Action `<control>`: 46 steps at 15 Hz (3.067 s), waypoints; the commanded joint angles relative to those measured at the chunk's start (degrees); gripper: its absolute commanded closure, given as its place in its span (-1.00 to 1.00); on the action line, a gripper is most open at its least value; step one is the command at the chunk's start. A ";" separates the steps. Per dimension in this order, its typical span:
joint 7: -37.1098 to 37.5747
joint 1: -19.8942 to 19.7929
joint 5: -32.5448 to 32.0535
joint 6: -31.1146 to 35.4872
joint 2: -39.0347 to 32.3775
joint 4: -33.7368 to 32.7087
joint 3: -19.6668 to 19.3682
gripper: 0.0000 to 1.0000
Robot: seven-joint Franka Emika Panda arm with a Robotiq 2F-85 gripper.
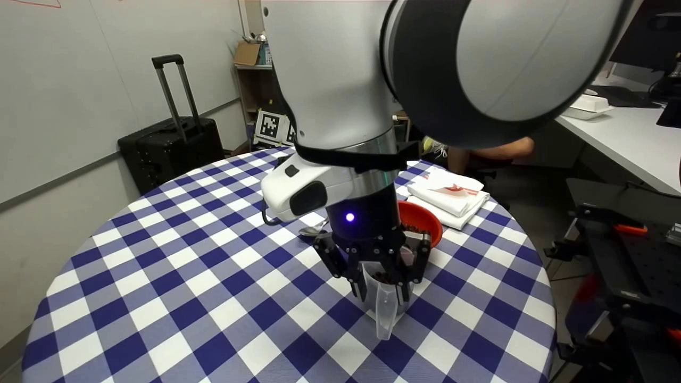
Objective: Pour some contents from the transparent jar into the bowl
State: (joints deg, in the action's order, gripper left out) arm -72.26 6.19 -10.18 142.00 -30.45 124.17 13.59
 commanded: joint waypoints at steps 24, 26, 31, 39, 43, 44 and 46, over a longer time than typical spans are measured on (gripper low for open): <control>-40.32 -22.86 46.99 -7.52 11.68 -3.17 4.59 0.86; -41.46 -22.23 49.81 -9.00 12.07 -3.01 1.32 0.86; -45.63 -22.06 56.58 -12.48 11.75 -2.46 -4.15 0.86; -58.50 -22.29 73.85 -19.04 12.55 1.36 -9.57 0.86; -67.71 -22.29 76.27 -24.42 12.99 4.80 -13.71 0.86; -69.21 -22.33 76.51 -25.57 13.07 5.48 -14.68 0.86; -73.20 -22.88 78.75 -28.31 12.89 6.61 -16.30 0.86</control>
State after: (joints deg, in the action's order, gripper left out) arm -139.32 -16.62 64.99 117.93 -19.32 128.10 -0.17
